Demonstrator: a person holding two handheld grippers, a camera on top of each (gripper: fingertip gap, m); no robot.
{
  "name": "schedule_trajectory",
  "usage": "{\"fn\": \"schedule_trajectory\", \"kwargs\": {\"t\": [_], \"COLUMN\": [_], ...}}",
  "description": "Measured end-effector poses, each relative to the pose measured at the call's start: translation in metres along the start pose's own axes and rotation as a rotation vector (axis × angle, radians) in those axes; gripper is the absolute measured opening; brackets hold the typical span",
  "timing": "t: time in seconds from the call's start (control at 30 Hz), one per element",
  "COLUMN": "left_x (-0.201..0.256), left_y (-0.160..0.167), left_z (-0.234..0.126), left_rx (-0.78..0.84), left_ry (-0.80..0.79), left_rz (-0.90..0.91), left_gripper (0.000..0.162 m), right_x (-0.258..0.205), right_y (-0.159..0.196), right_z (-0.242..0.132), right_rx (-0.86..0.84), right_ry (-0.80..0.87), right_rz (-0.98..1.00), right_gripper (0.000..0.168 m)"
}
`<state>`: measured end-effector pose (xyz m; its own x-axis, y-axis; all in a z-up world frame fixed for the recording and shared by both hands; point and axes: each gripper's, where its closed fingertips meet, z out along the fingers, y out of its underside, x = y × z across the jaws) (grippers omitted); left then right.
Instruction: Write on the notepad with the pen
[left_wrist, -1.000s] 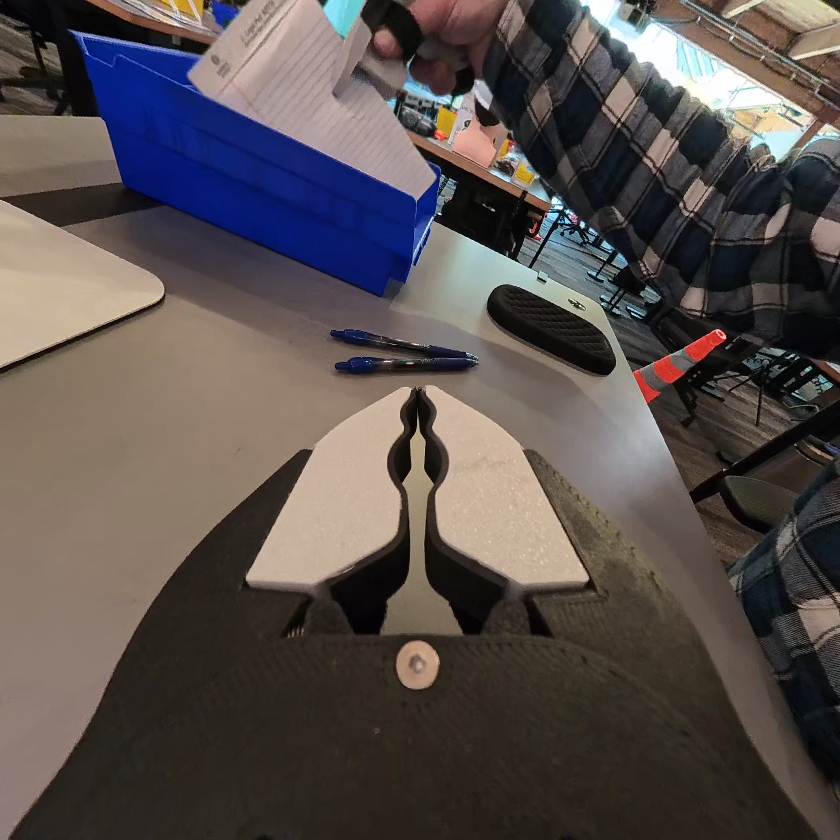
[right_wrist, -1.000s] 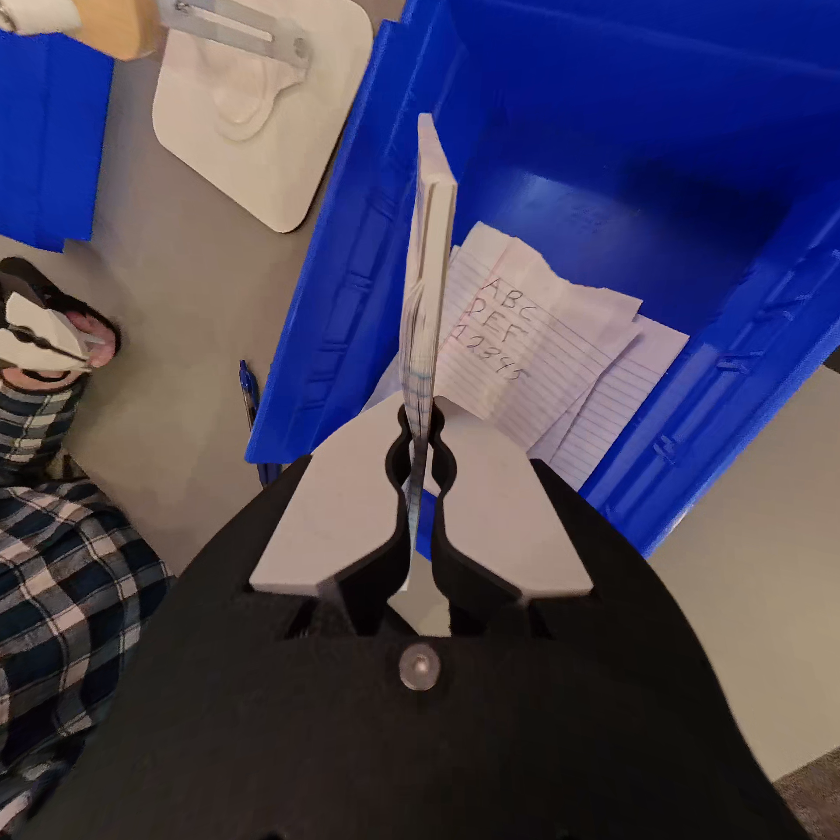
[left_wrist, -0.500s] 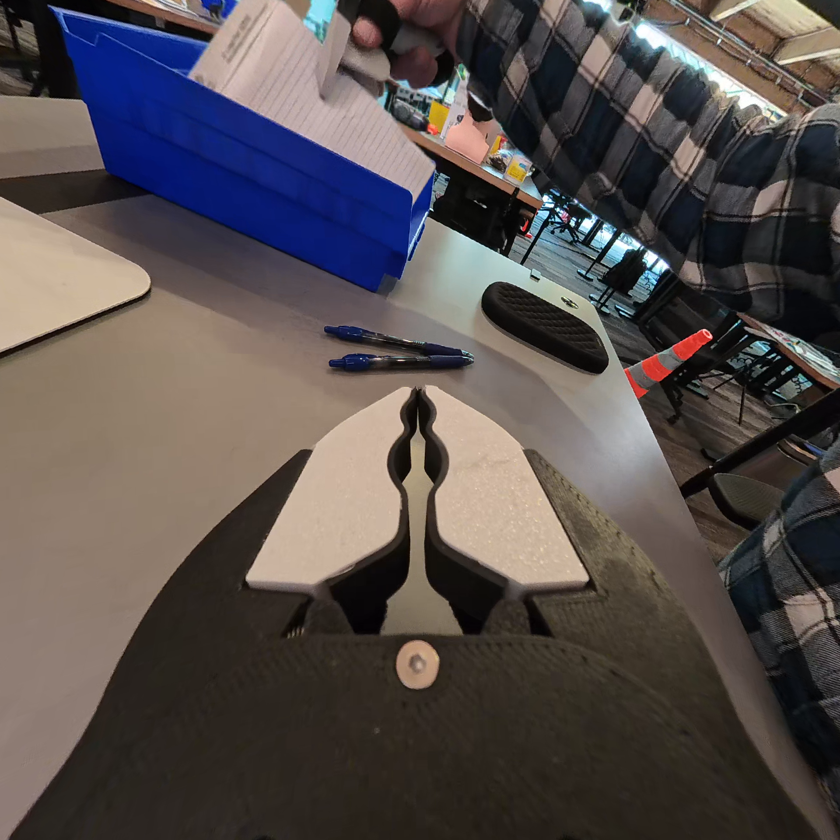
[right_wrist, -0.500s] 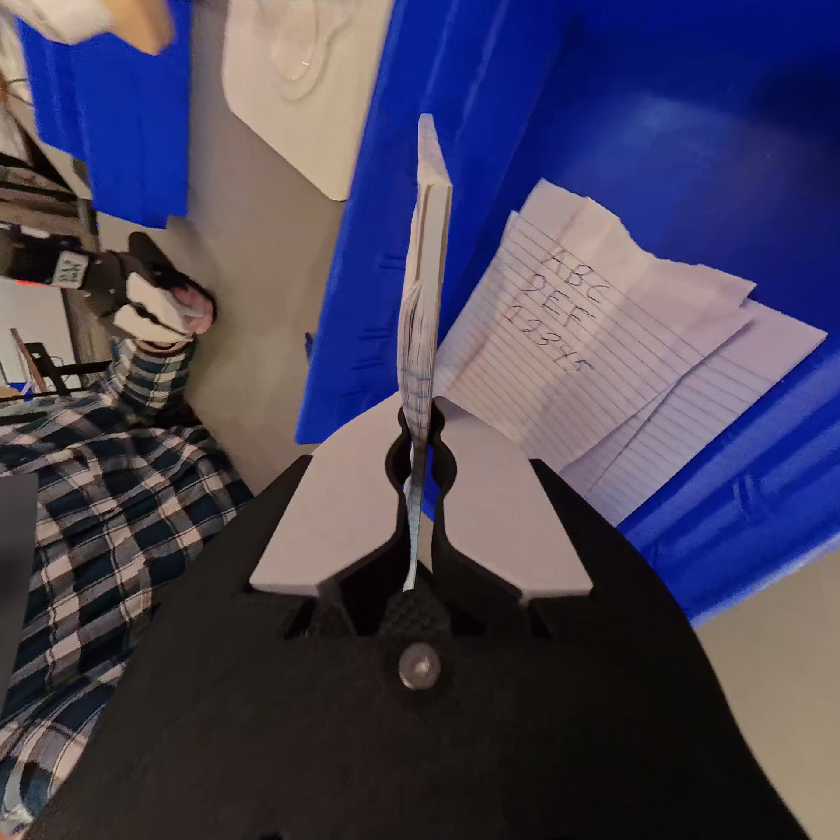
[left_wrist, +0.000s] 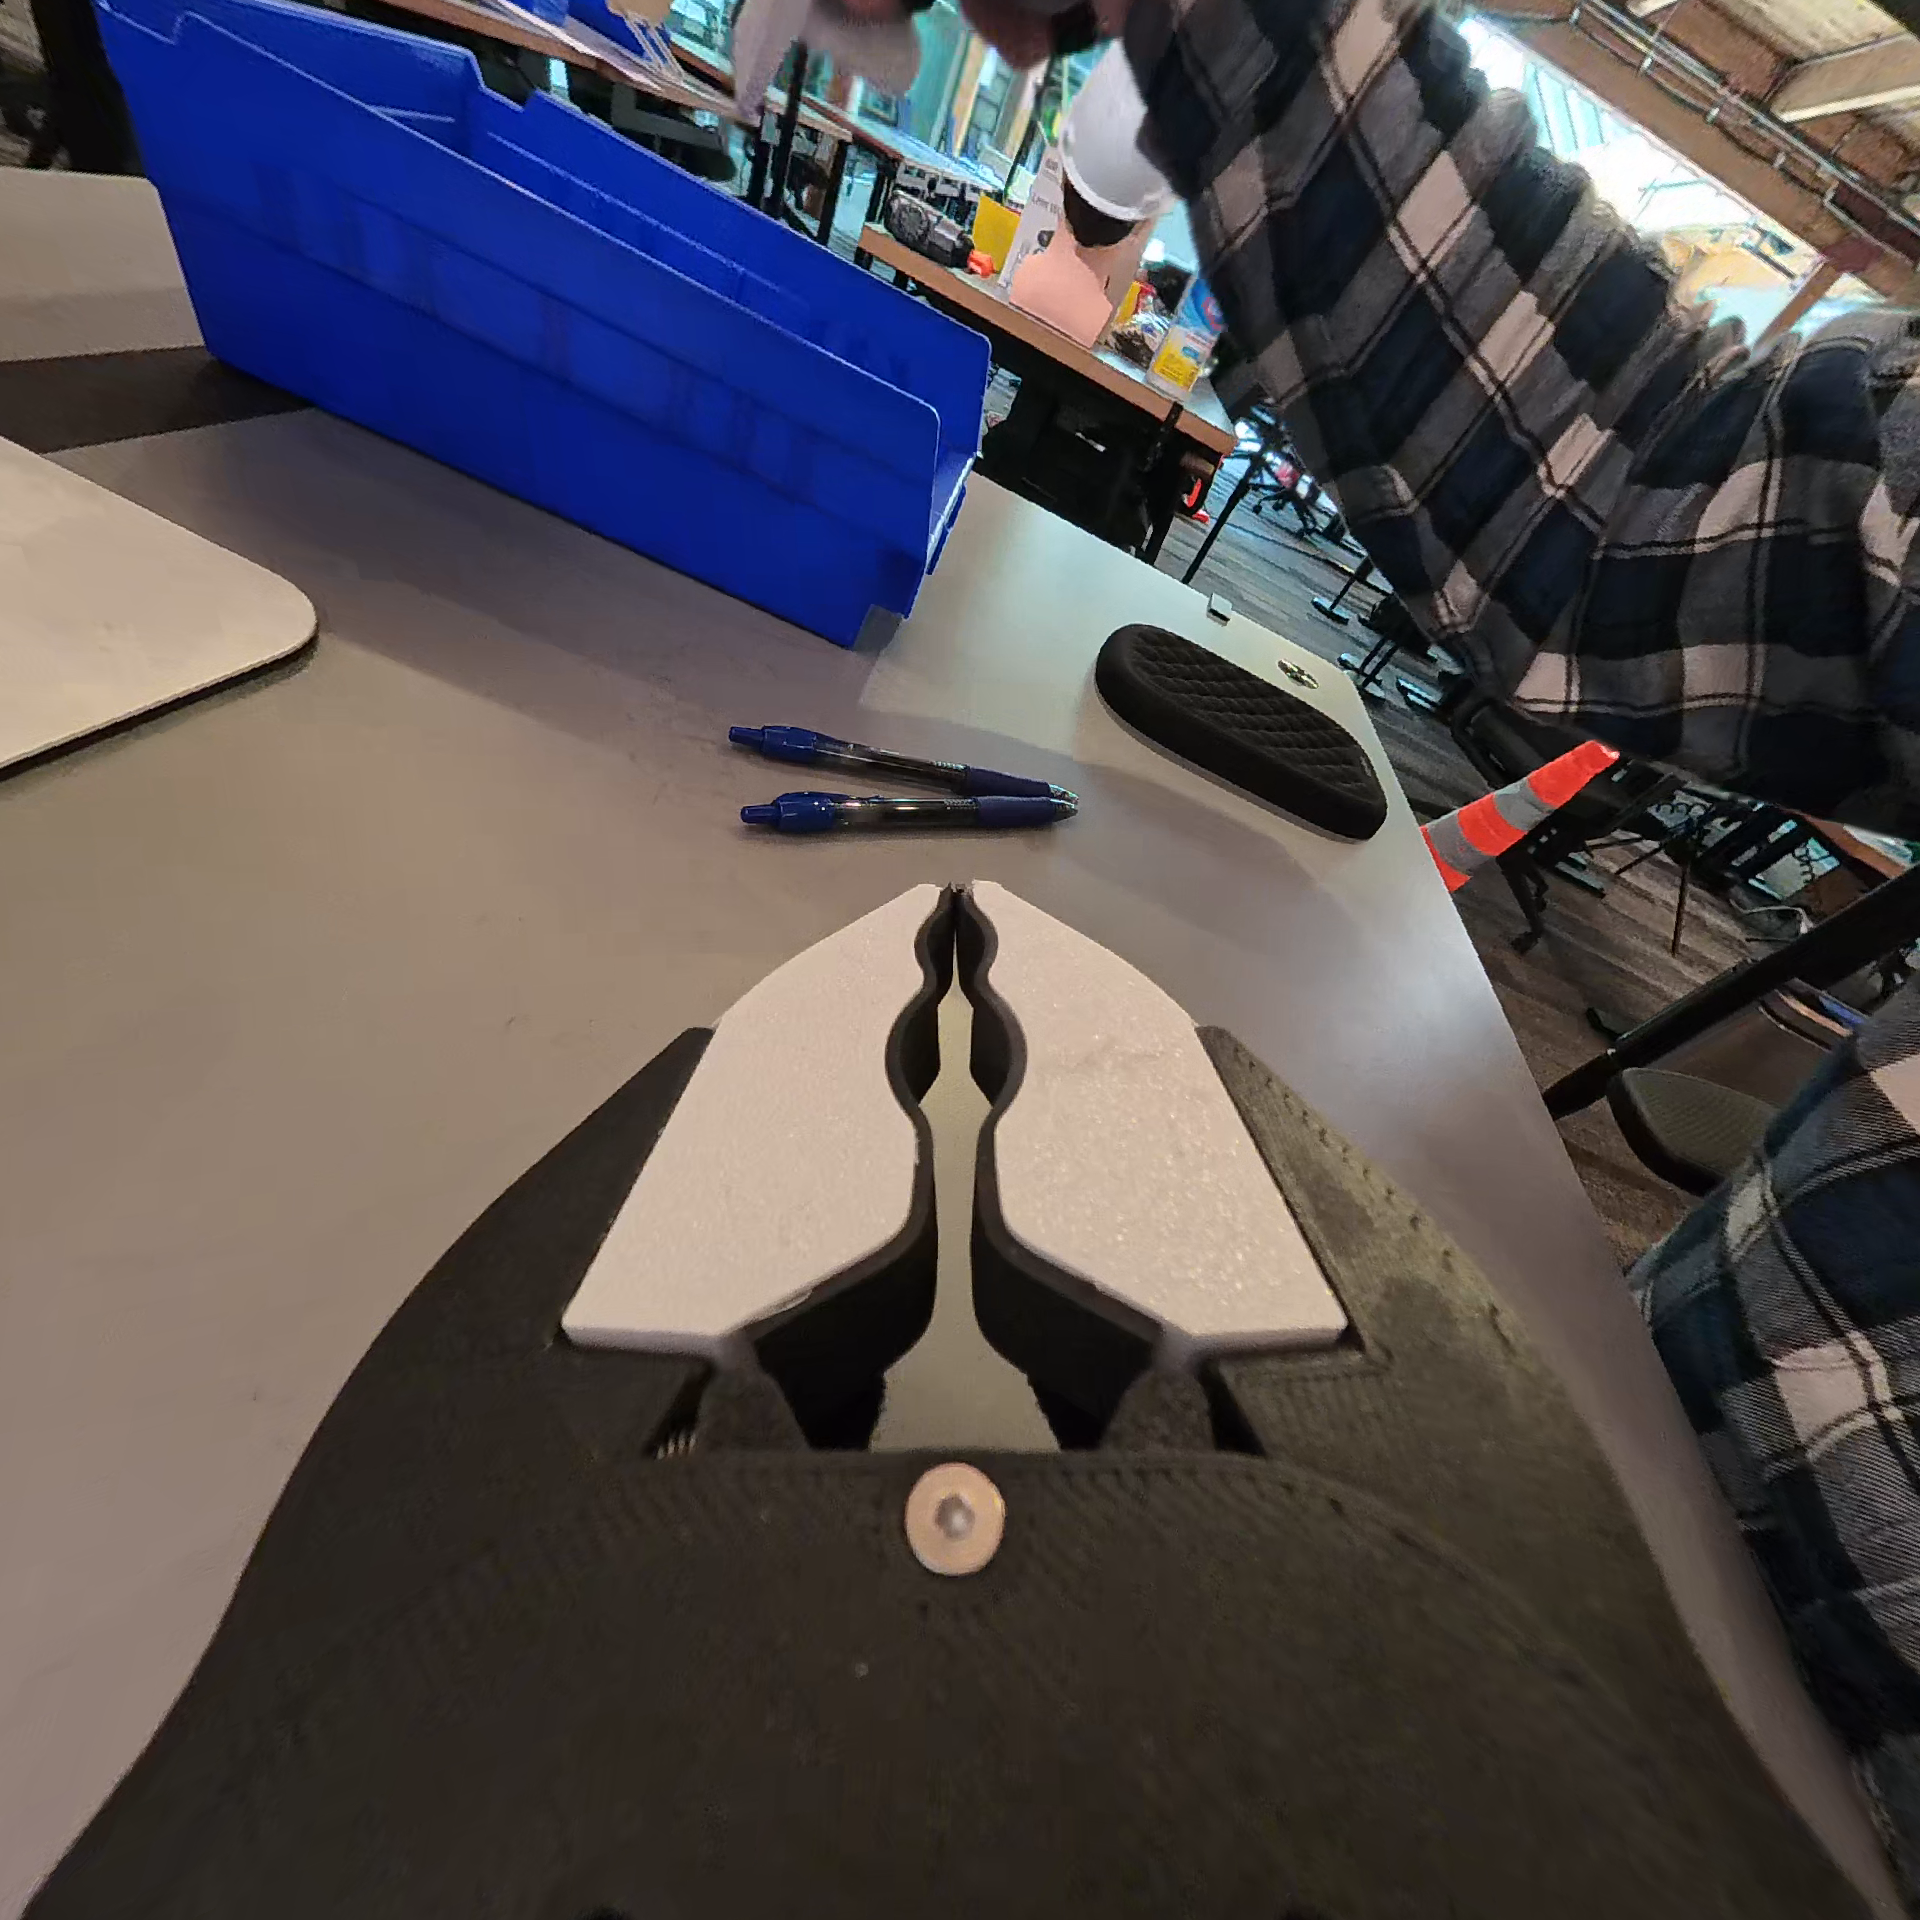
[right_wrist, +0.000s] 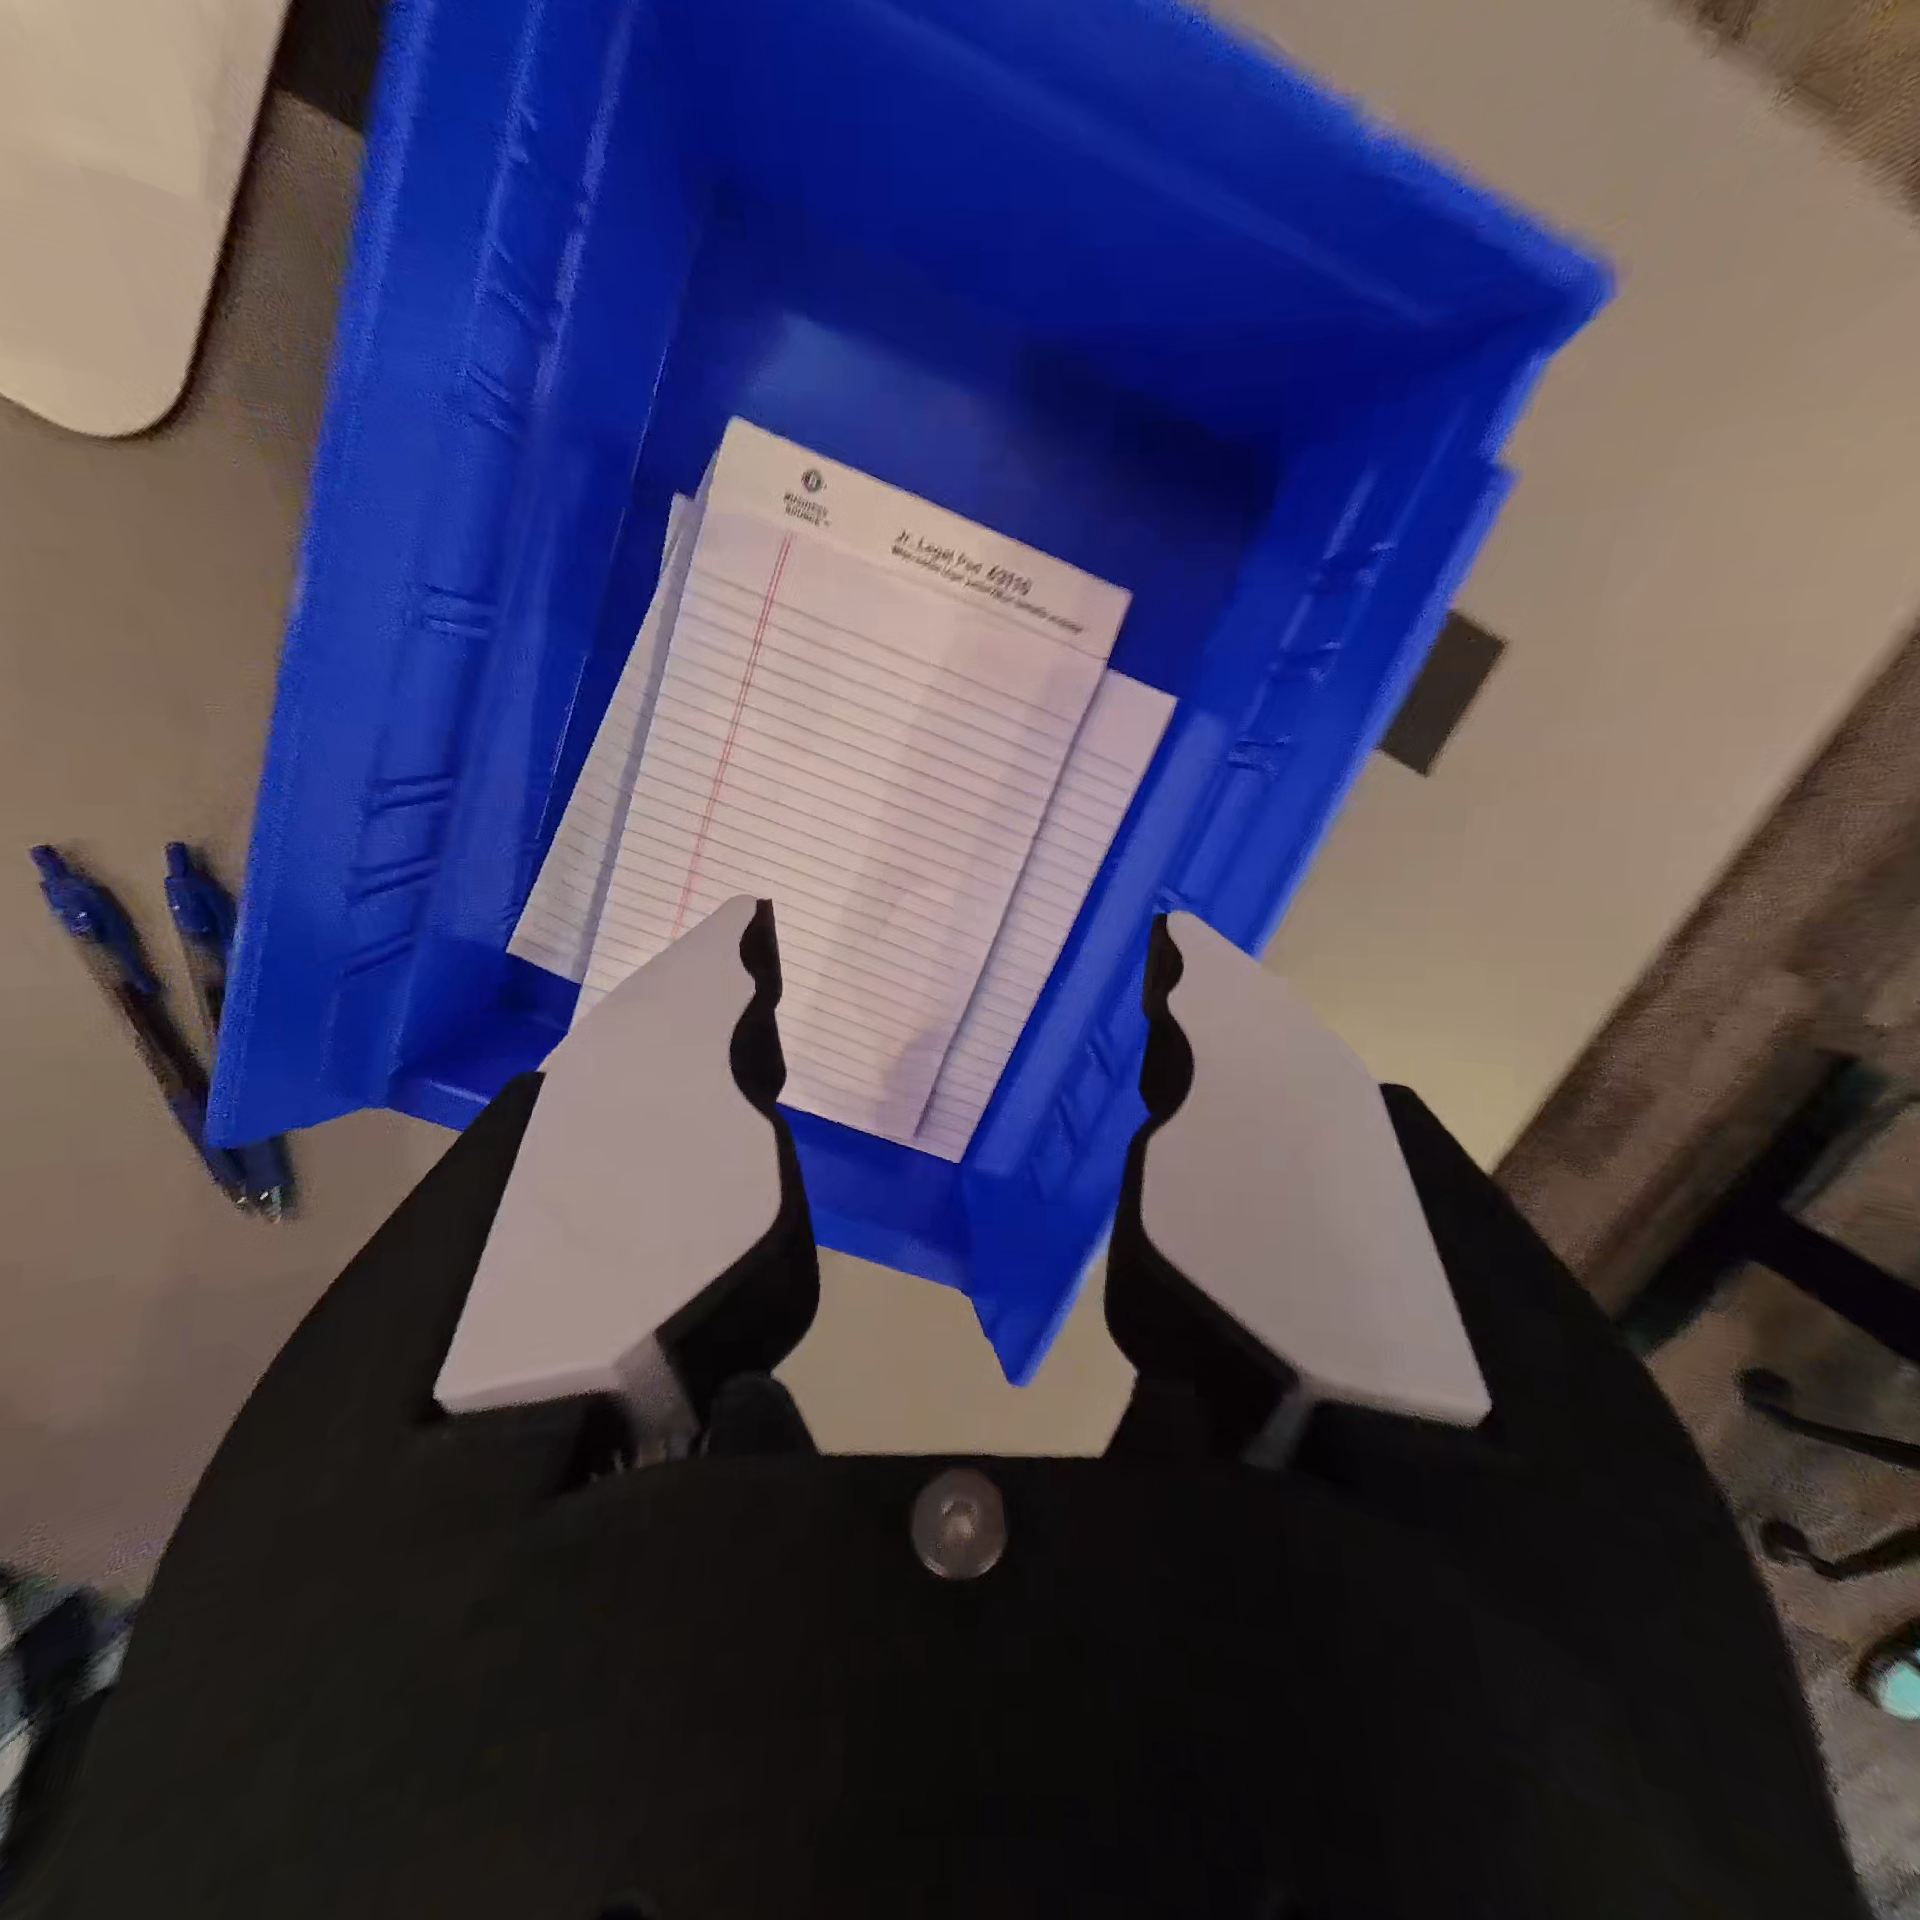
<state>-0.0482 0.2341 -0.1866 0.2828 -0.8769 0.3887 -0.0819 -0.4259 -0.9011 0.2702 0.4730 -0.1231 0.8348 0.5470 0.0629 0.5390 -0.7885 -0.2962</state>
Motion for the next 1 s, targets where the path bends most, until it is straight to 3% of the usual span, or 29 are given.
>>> {"fn": "schedule_trajectory", "kwargs": {"t": [0.17,0.33,0.47,0.67,1.0], "left_x": [-0.001,-0.002,-0.003,-0.003,-0.003], "left_y": [-0.001,-0.001,-0.002,-0.002,-0.003], "left_z": [-0.001,-0.001,-0.002,-0.003,-0.004], "left_rx": [0.007,0.012,0.025,0.029,0.038], "left_ry": [-0.007,-0.009,-0.008,-0.010,-0.003], "left_rz": [-0.007,-0.014,-0.024,-0.020,-0.027], "left_gripper": [0.000,0.000,0.000,0.000,0.000], "right_x": [-0.071,-0.161,-0.218,-0.263,-0.262], "right_y": [-0.003,0.027,0.050,0.071,0.081], "right_z": [-0.065,-0.085,-0.074,-0.041,0.022], "right_rx": [0.244,0.331,0.343,0.327,0.250], "right_ry": [-0.038,-0.092,-0.139,-0.203,-0.130], "right_rz": [-0.123,-0.264,-0.314,-0.292,-0.163], "right_gripper": [0.049,0.038,0.037,0.033,0.027]}}
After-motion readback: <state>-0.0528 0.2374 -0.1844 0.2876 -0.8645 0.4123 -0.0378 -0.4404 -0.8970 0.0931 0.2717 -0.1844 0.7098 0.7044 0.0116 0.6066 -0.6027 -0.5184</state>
